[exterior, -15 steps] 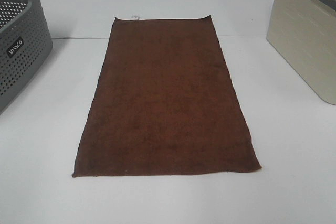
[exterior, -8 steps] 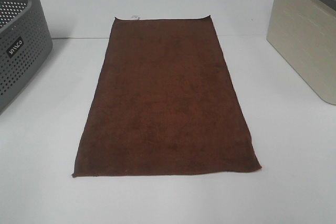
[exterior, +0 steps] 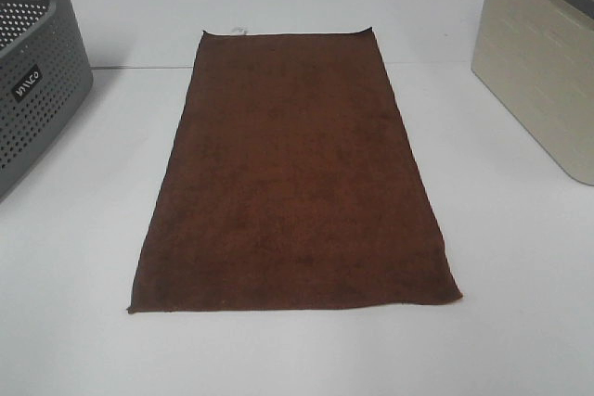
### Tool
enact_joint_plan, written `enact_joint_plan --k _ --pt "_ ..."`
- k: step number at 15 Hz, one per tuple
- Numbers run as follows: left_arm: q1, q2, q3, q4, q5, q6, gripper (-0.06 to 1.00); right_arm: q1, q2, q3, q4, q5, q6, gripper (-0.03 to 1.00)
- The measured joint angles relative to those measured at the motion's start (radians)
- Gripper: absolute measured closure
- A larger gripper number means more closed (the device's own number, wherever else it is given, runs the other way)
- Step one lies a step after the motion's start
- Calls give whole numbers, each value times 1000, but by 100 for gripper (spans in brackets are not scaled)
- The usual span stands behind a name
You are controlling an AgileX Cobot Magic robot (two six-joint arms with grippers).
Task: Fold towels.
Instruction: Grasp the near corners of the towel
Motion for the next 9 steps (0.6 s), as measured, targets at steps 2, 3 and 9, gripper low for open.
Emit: enact_joint_plan --k 2,3,9 --pt "0 0 0 0 0 0 38 0 0 0 0 0 0 14" --pt "0 0 0 0 0 0 38 0 0 0 0 0 0 14" --pt "0 0 0 0 0 0 38 0 0 0 0 0 0 14"
